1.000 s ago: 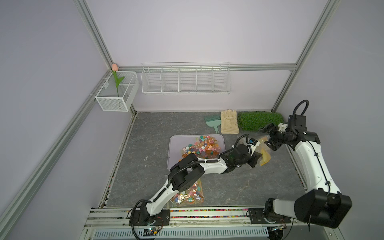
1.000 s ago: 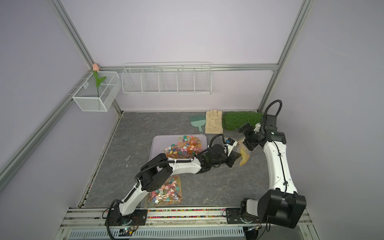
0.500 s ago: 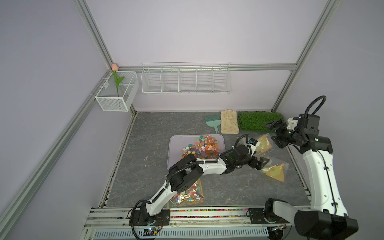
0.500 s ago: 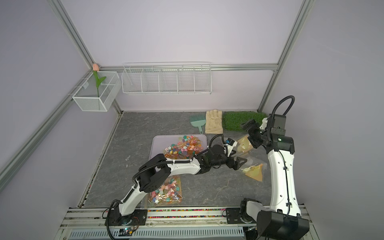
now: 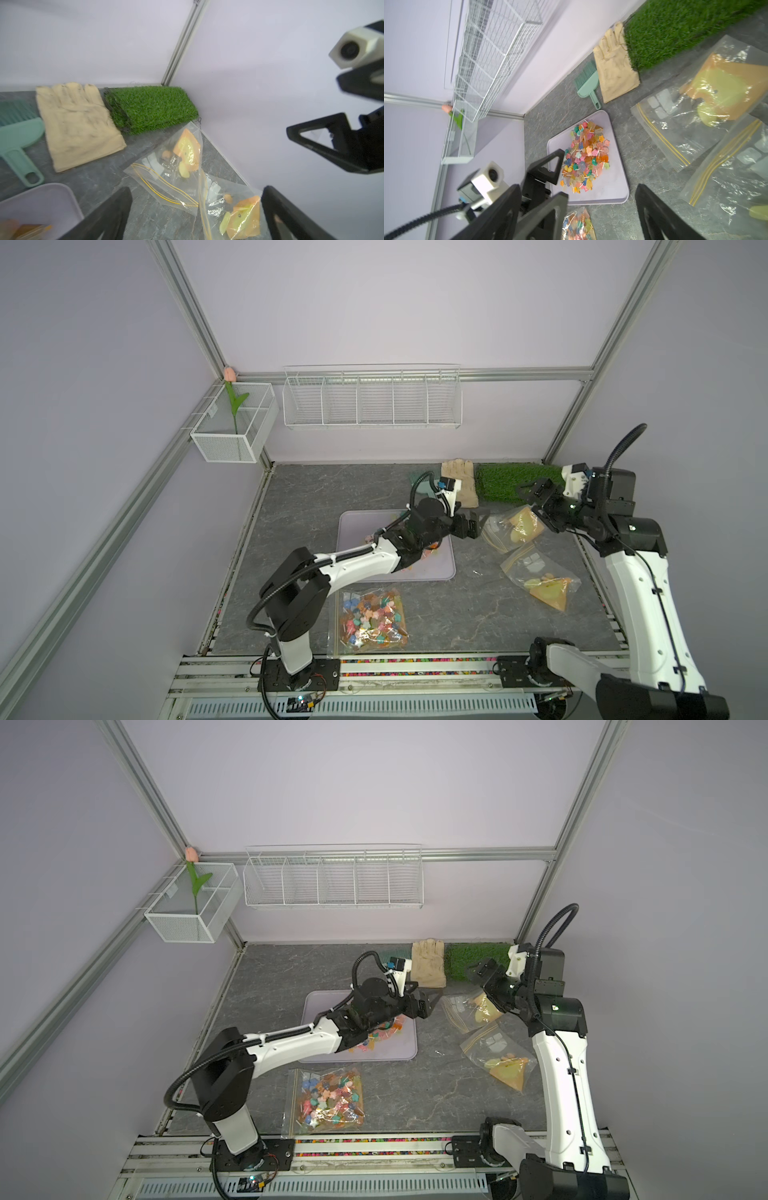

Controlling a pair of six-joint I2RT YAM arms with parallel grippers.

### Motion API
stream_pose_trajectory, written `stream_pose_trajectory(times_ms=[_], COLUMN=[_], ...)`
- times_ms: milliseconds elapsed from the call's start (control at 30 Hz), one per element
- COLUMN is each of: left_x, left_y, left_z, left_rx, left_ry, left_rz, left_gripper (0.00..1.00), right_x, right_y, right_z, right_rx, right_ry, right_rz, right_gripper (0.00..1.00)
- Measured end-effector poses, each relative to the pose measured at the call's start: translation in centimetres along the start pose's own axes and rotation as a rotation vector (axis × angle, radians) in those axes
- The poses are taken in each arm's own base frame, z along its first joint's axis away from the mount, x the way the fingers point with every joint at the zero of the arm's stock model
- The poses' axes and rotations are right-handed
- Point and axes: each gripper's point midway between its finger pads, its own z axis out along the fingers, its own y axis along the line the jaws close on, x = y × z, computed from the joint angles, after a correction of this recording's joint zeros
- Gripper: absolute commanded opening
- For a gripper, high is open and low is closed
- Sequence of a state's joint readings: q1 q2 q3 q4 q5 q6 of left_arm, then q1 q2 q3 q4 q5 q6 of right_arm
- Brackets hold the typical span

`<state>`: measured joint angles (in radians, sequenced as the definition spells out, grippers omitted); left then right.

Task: Pour candies out of the ziploc bag
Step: Pick up the ziploc bag from the center of the board.

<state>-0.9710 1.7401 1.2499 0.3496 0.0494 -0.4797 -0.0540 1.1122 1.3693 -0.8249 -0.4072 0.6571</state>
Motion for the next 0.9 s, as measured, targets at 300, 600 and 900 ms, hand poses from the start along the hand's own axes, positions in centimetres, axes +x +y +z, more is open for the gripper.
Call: stream_pose_trajectory(times_ms=[300,600,900], left_x=[-5.8,-1.9,10.6], left_y=[7.9,13.3,16.2], left_z=[-12.9,-26.8,-33.1], left_rx=[-0.324,-0.742,-0.932], left_ry=[-0.016,0.183,0.489], left_rz=[-0.082,-0.235,-0.438], left_gripper=[0.99,0.99,0.99], right_x=[5.1,13.2,21.3], right_y=[3.5,3.6,2.5], right_z=[3.5,7.5,10.0], right_rx=[-0.003,0.055,0.117], right_ry=[0.150,0.353,0.553], right_rz=[-0.217,-0.396,-0.570], right_gripper=[0.89,0.89,0.89])
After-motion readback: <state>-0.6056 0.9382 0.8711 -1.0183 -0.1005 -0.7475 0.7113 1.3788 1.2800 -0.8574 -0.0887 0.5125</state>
